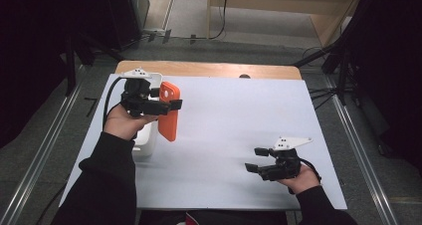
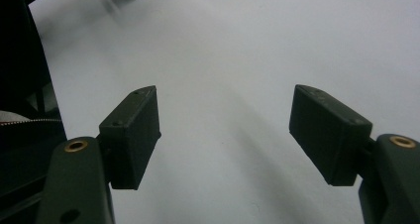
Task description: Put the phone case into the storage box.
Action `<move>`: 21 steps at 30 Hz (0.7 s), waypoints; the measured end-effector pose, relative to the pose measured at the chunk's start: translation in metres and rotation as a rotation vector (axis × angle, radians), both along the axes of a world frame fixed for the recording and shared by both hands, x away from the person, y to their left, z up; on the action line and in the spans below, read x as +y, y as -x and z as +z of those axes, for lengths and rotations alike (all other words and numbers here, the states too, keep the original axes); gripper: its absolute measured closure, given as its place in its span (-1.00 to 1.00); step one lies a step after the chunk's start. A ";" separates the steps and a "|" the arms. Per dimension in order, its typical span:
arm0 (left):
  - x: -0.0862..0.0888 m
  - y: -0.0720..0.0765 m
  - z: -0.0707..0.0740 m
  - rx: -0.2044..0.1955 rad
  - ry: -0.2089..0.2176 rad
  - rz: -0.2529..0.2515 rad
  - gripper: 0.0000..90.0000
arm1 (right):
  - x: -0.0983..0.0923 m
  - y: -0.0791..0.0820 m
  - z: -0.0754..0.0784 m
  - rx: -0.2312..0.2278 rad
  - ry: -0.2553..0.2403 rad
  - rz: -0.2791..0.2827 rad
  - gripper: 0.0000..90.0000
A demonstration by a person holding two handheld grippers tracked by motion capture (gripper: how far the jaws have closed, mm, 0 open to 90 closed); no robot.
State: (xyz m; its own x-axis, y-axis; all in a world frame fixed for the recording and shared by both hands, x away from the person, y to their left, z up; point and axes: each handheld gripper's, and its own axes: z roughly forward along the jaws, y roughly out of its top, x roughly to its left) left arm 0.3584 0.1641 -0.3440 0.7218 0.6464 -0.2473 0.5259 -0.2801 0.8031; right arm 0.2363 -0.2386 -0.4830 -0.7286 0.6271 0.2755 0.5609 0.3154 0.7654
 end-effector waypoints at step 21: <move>0.027 -0.004 0.009 -0.020 0.007 0.082 -0.66 | 0.001 0.000 -0.001 0.007 0.007 -0.004 -0.40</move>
State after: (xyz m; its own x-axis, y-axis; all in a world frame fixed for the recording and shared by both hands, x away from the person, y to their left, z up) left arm 0.3627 0.1916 -0.3352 0.6717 0.7016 -0.2381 0.5303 -0.2309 0.8157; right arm 0.2365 -0.2377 -0.4836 -0.7244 0.6316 0.2763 0.5675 0.3187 0.7592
